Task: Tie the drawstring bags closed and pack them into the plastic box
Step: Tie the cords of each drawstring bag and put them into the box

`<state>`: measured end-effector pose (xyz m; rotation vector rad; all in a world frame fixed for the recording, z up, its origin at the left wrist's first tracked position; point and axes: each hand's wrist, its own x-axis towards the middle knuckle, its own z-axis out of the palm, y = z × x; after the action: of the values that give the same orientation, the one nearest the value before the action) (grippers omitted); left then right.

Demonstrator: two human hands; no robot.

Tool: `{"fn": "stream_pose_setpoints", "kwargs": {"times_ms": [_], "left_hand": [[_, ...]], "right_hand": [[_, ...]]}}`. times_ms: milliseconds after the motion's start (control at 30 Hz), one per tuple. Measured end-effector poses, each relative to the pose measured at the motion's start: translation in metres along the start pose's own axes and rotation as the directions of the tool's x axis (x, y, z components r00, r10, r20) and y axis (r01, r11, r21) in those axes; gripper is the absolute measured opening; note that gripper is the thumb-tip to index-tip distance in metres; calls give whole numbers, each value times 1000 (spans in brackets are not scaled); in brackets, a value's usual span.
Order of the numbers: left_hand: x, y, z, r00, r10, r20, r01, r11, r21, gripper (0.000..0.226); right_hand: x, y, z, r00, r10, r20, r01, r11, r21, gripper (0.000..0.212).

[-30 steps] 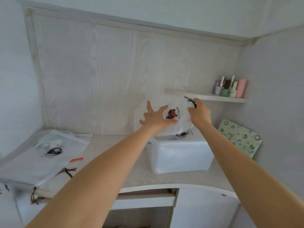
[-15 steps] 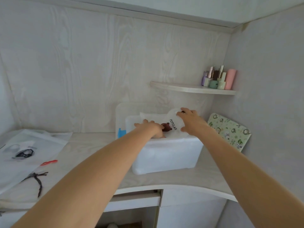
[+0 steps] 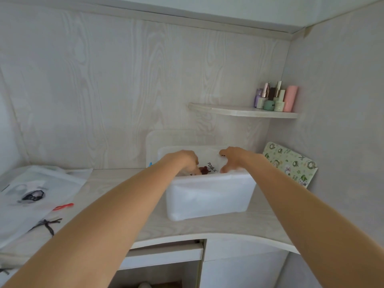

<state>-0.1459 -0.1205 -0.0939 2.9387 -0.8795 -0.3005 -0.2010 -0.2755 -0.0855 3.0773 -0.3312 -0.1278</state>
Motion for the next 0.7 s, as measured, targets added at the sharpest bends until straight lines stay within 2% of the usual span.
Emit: {"fn": "stream_pose_setpoints", "kwargs": {"times_ms": [67,133,233,367,433,567,633,700], "left_hand": [[-5,-6,-8,983,42,-180,-74,982,-176,55],[-12,-13,-16,936,38,-351,-159,932,-325,44],[-32,-30,-23,860,-28,-510,-246,852,-462,31],[-58,-65,-23,784,-179,-594,-307,720,-622,16],[-71,-94,-18,729,-285,-622,-299,685,-665,13],[-97,-163,-3,604,-462,-649,-252,662,-706,14],[-109,-198,7,546,-522,-655,-197,680,-706,15],[-120,-229,18,520,-559,-647,-106,709,-697,19]], "right_hand": [[-9,-5,-3,991,4,-132,3,998,56,68],[-19,-16,-8,962,-15,-272,29,998,47,59],[-32,-43,-16,900,-67,-431,122,987,102,51],[-41,-97,-22,830,-159,-535,323,919,228,43],[-41,-130,-20,789,-164,-592,394,875,282,40],[-34,-204,-4,725,-157,-670,500,790,356,37],[-27,-242,9,720,-199,-665,540,763,355,38],[-19,-277,23,736,-252,-629,557,753,350,40]]}}
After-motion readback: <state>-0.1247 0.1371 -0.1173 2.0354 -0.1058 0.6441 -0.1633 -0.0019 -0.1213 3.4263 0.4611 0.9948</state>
